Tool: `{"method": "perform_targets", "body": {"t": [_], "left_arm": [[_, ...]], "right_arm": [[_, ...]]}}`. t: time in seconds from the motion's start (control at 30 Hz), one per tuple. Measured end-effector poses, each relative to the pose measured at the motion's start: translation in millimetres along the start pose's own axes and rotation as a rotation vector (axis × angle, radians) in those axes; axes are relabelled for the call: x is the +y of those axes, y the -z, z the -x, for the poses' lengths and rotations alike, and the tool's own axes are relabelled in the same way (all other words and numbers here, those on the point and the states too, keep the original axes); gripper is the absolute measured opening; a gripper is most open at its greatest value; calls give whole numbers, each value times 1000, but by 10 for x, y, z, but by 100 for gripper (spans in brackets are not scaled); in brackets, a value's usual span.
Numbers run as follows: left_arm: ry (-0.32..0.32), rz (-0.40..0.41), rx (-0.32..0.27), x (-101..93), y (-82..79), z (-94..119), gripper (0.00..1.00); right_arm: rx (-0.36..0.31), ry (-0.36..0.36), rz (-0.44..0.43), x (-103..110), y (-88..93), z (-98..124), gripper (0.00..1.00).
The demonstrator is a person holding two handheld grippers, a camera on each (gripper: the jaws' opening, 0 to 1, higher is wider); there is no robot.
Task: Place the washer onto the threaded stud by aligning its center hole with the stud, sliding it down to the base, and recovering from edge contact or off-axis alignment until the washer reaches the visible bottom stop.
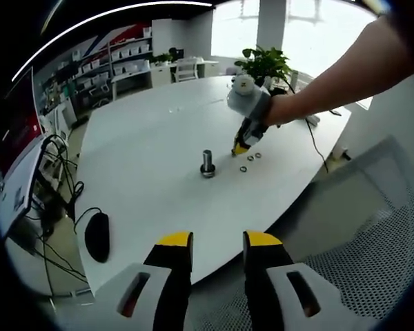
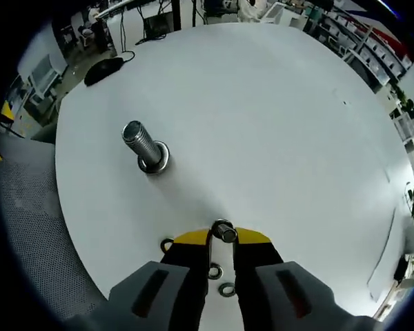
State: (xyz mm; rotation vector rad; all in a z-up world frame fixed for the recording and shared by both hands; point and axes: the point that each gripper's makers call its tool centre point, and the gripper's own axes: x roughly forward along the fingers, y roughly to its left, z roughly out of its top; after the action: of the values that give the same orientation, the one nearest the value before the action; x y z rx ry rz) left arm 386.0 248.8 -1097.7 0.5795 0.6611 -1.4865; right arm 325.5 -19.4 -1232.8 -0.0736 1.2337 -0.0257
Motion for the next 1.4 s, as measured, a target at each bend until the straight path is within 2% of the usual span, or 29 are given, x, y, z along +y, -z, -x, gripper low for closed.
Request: {"method": "perform_targets", "body": {"t": [0.3,0.37,0.4,0.5,0.57,0.77,0.83,0.87,0.93,0.97,1.0,1.03,1.23,1.4], "left_arm": [[-13,10,4,33,12,-2,27],[-14,11,7,37,17,1,27],[-13,10,8,49,26,-11,27],[-14,7,12,49,31,3,27],[-17,7,13,64,35,-2,27],[-14,4,20,55,53,-4,27],[-14,5,20,61,56,-13,27],[-14,7,20,61,56,-11,27],[-14,7,19,57,61,-10,27],[-14,6,19,57,62,-8,26],[-13,6,21,52,63,-2,26],[-11,8,24,48,67,-3,26],[-4,-2,38,17,85,-2,26],[-3,-4,42,19,94,-14,26]], "right_arm": [[15,-1,-23,42,60,2,16],[17,-6,-3,53,7,6,16],[13,-3,13,18,52,-10,17],[-23,16,41,-23,5,58,22],[-23,19,25,-140,98,44,22],[-2,12,-71,-210,480,84,22],[-14,9,-114,-104,508,183,22],[-42,-2,-149,-110,538,141,22],[-25,2,-155,-91,677,127,22],[-21,1,-156,-81,700,122,22],[-53,-2,-154,-71,649,170,22],[-47,2,-172,-70,648,184,23],[-26,-30,-108,64,636,211,23],[-51,-32,-95,62,675,204,23]]}}
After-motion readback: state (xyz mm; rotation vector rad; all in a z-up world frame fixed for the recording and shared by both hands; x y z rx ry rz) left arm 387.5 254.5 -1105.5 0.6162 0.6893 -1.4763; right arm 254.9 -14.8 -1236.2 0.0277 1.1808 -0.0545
